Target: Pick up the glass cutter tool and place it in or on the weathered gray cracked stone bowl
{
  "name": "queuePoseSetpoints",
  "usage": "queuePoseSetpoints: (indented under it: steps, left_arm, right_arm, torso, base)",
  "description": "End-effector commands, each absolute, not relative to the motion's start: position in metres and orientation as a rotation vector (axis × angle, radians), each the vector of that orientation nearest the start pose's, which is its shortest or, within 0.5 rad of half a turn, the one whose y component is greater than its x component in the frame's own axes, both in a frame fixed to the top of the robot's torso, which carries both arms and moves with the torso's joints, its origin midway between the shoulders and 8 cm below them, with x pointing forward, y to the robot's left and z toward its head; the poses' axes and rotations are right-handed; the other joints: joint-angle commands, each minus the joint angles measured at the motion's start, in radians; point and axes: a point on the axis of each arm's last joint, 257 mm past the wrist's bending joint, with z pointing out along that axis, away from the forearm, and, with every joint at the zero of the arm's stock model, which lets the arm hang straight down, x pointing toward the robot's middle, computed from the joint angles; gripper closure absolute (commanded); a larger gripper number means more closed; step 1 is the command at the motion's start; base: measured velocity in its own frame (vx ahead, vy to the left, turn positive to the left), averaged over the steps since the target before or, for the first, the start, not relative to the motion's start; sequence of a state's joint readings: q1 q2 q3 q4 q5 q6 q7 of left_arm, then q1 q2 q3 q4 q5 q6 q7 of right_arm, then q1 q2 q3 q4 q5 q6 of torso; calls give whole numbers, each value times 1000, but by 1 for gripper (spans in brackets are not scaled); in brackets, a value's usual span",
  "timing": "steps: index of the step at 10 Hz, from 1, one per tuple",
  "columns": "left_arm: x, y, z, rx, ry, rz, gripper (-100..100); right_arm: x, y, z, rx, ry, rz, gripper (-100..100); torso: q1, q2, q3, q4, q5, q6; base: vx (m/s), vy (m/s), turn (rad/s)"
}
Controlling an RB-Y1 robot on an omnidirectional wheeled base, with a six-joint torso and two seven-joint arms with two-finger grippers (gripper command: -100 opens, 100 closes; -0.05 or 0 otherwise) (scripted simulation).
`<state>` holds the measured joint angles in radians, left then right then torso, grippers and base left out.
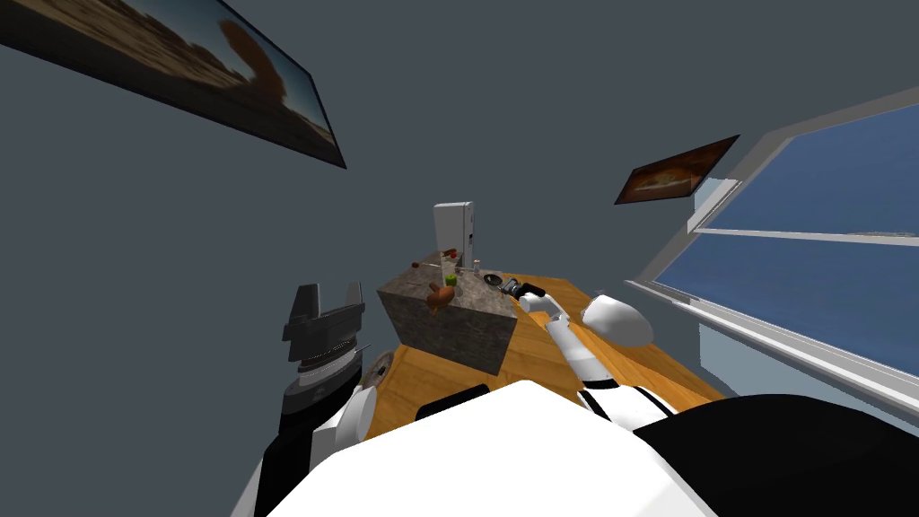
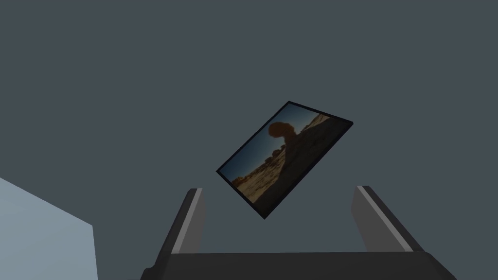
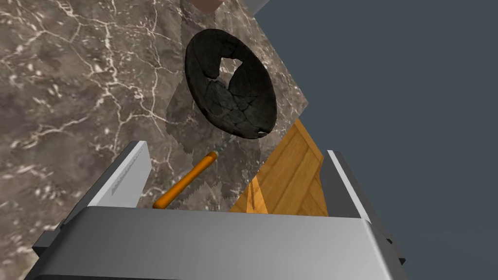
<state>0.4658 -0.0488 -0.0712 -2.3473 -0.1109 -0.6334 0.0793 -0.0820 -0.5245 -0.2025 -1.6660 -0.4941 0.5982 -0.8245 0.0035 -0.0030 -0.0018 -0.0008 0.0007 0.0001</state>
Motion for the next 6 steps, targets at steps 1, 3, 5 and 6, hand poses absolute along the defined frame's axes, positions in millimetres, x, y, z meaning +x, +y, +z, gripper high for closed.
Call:
queuePoseSetpoints:
  steps: [1, 3, 5, 6]
  left_arm:
    - [308, 237, 86, -467, 459, -1435, 0]
    - [308, 237, 86, -467, 459, -1435, 0]
    - [308, 237, 86, -467, 459, -1435, 0]
    - [308, 237, 86, -467, 459, -1435, 0]
  right_arm:
    - [548, -446, -203, -2939, -882, -1882, -100]
    - [546, -465, -217, -2990, -782, -1769, -100]
    - [541, -481, -228, -3030, -686, -1664, -100]
    - [536, -487, -242, -3058, -664, -1602, -100]
  torso:
    - [0, 0, 0, 0, 0, 0]
    - [0, 0, 0, 0, 0, 0]
    - [0, 0, 0, 0, 0, 0]
    - [0, -1, 0, 0, 0, 0]
  base:
    - [38, 74, 15]
    - [42, 59, 14]
    - [51, 50, 9]
    - [50, 38, 6]
